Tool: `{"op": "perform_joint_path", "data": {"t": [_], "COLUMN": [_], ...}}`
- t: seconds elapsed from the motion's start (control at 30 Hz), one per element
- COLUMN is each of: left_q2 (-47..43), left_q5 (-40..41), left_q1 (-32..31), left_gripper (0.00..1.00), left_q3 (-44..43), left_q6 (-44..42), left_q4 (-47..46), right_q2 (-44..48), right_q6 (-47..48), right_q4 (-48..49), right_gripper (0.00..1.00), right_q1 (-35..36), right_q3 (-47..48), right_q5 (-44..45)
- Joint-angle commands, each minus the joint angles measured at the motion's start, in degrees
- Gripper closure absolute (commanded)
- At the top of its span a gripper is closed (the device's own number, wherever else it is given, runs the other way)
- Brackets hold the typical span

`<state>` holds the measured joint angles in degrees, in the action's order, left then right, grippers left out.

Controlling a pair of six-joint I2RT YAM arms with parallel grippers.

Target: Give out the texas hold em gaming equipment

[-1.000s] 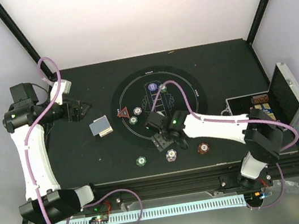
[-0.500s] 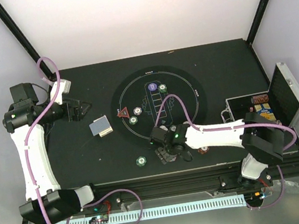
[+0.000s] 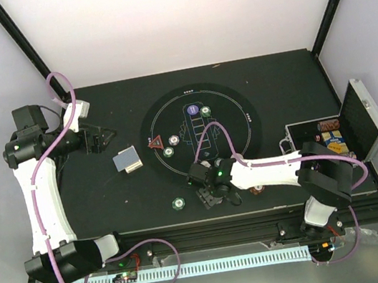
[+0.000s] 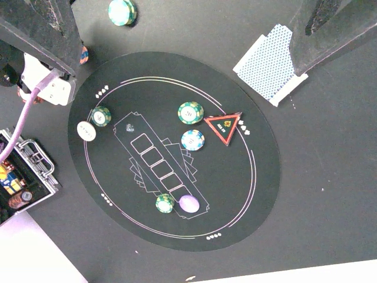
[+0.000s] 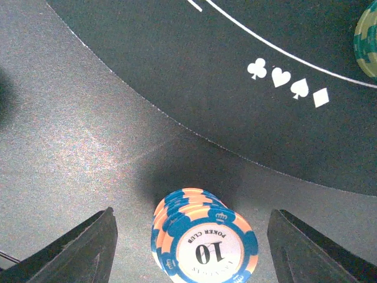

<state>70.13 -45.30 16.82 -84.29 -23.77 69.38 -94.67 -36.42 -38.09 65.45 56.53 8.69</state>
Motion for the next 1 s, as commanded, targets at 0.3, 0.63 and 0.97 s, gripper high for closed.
{"op": "perform_joint_path", "data": {"t": [0.3, 0.63, 0.97], "left_q2": [-0.4, -0.7, -0.8], "left_q5": [-1.5, -1.2, -0.7], "left_q1": [0.4, 0.4, 0.4], "left_gripper": [0.01, 0.01, 0.01], "left_q3": [-2.0, -1.8, -2.0], "left_q6": [0.4, 0.2, 0.0], "left_q4": [-0.7, -0.8, -0.8], "right_q2": [-1.3, -1.4, -1.7], "right_q6": [0.1, -0.2, -0.1], "right_q4": [0.3, 0.8, 0.7], "right_gripper": [0.37, 0.52, 0.45], "right_q1": [0.2, 0.2, 0.2], "right_q3": [0.2, -0.3, -1.0], "right_q5": [1.8, 1.9, 2.1]}}
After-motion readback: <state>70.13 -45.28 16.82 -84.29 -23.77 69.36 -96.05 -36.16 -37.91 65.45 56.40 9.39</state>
